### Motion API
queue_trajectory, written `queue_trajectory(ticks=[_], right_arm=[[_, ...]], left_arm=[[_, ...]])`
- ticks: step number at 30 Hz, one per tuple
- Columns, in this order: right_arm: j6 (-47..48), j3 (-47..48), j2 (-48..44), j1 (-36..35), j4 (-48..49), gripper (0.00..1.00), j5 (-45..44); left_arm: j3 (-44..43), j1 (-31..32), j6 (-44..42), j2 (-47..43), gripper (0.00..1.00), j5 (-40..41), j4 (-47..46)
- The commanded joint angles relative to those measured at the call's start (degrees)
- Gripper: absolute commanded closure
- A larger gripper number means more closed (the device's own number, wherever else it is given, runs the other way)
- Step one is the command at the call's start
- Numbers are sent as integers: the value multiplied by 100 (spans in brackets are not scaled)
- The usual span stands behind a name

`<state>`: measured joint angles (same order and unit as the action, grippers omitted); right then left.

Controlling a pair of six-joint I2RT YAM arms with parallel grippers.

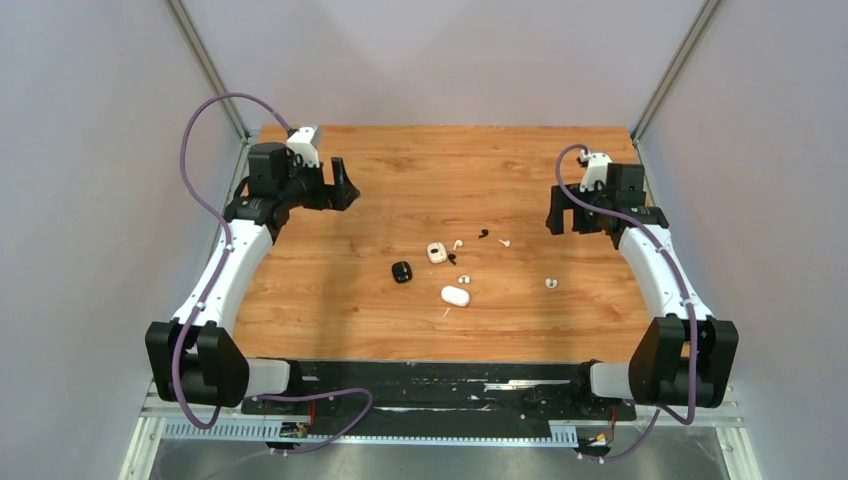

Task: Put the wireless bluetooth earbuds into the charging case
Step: Pick up the charging case at the center of the board.

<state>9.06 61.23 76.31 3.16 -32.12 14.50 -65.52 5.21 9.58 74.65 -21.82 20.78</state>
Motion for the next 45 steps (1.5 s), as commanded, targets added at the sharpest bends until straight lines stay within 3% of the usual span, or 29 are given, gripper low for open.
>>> queue_trajectory(ticks=[1,5,8,12,19,23,29,32,37,45], right_arm=[[-200,-8,-27,-17,345,0,264],[59,380,381,-17,115,1,1117],[360,756,672,-53,-90,6,1996],[801,1178,1042,-432,-268,16,2350],[2327,825,1109,-2068,-231,29,1952],[2514,360,1064,-2760,-4,33,1658],[2588,-236,1056,-3177,523,33,1398],[2397,-180,1292,-3332,956,34,1271],[1166,634,2188,-3454,1533,31,668],[-769,1680,3143,-3735,1543,21,-551]], left_arm=[[-130,6,58,-119,0,-301,298],[-18,6,56,-165,0,-619,219],[32,6,105,-119,0,-733,246],[204,7,172,-152,0,-619,226],[483,-22,304,-272,1,-200,146],[522,-48,332,-267,1,-84,165],[614,-71,416,-306,1,-15,153],[700,-72,492,-306,1,-17,100],[735,-80,617,-334,2,75,124],[777,-257,1088,-551,3,614,318]])
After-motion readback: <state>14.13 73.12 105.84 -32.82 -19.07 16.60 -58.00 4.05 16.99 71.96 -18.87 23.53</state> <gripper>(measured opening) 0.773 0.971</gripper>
